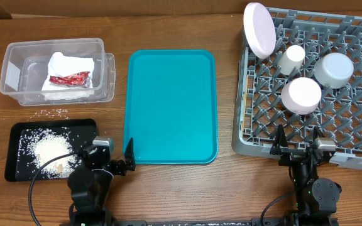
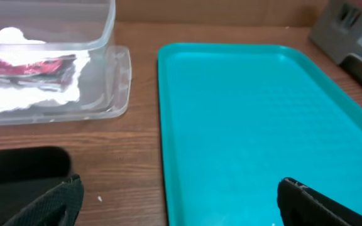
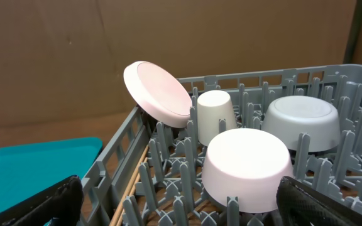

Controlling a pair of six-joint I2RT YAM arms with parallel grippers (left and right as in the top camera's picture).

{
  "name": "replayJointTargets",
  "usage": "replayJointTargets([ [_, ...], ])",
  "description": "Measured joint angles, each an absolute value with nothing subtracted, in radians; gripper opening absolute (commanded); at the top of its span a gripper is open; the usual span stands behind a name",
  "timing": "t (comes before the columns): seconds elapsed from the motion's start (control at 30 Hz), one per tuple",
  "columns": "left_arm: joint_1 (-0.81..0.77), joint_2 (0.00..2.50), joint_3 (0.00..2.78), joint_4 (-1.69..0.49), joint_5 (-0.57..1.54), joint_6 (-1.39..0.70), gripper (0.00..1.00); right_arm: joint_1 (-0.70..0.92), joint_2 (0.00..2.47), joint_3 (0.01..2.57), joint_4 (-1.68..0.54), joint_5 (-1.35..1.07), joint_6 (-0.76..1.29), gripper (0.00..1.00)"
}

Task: Sort waste into correct bins and load items into the dishwasher

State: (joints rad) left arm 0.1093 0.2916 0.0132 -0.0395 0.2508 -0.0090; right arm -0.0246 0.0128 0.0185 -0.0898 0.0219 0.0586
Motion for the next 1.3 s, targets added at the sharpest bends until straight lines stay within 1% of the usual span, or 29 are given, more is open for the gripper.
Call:
replayJointTargets([
  [0.23, 0.072, 0.195, 0.012, -0.030, 0.139, -0.031, 1.00, -0.025, 0.013, 0.019, -0.090, 0.022, 0.059, 1.00],
  [0.5, 0.072, 0.095, 0.010, -0.076, 0.014, -0.049, 1.00, -0.025, 0.013, 0.019, -0.090, 0.022, 0.059, 1.00],
  [0.77, 0.072, 0.017, 0.010, -0.078, -0.013, -0.049, 1.00, -0.025, 0.013, 0.019, -0.090, 0.022, 0.058, 1.00],
  [1.3, 0.072, 0.017, 0.010, -0.078, -0.017, -0.049, 1.00, -0.025, 0.013, 0.019, -0.090, 0.023, 0.059, 1.00],
])
